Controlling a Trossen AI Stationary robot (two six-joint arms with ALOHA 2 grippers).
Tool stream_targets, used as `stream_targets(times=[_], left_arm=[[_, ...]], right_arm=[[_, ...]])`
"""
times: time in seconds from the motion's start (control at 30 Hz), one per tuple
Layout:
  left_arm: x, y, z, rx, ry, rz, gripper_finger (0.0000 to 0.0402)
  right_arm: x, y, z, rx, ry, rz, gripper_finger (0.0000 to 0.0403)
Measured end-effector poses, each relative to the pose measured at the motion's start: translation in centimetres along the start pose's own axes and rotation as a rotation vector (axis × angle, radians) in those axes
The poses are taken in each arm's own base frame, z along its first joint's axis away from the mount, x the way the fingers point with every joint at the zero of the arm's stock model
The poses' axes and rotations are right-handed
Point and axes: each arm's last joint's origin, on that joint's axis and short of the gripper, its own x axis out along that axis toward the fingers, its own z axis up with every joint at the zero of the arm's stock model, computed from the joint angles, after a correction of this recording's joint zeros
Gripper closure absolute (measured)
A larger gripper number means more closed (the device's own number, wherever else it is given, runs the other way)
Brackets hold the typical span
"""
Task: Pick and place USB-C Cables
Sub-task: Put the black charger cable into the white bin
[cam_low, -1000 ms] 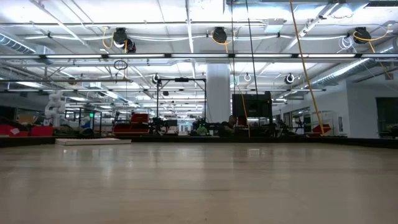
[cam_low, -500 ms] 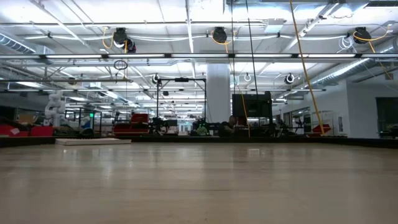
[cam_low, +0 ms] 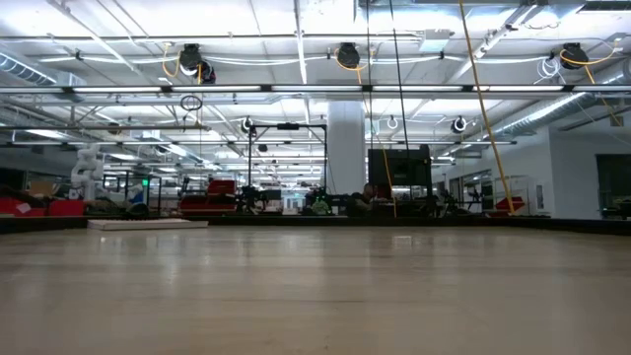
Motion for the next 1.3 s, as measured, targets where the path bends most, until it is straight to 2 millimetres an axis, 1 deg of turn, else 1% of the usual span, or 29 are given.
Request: stream_targets(times=[0.43, 0.77, 0.87, 1.1, 1.3], left_arm=[[2.3, 0.7, -0.7, -0.001, 0.020, -0.050, 0.0360], [2.6, 0.9, -0.6, 0.018, 0.019, -0.049, 0.0358], [2.6, 0.9, -0.6, 0.017, 0.017, -0.055, 0.0346], [2.6, 0.8, -0.7, 0.001, 0.039, -0.070, 0.0293], [2.2, 0.8, -0.8, -0.007, 0.087, -0.105, 0.0278]], right_arm=[[0.0, 0.0, 0.0, 0.000, -0.002, 0.001, 0.0136], [0.0, 0.0, 0.0, -0.003, -0.001, 0.000, 0.0136], [0.0, 0.0, 0.0, -0.003, 0.000, 0.000, 0.0136], [0.0, 0.0, 0.0, -0.003, 0.000, 0.000, 0.0136], [0.0, 0.0, 0.0, -0.003, 0.000, 0.000, 0.0136]])
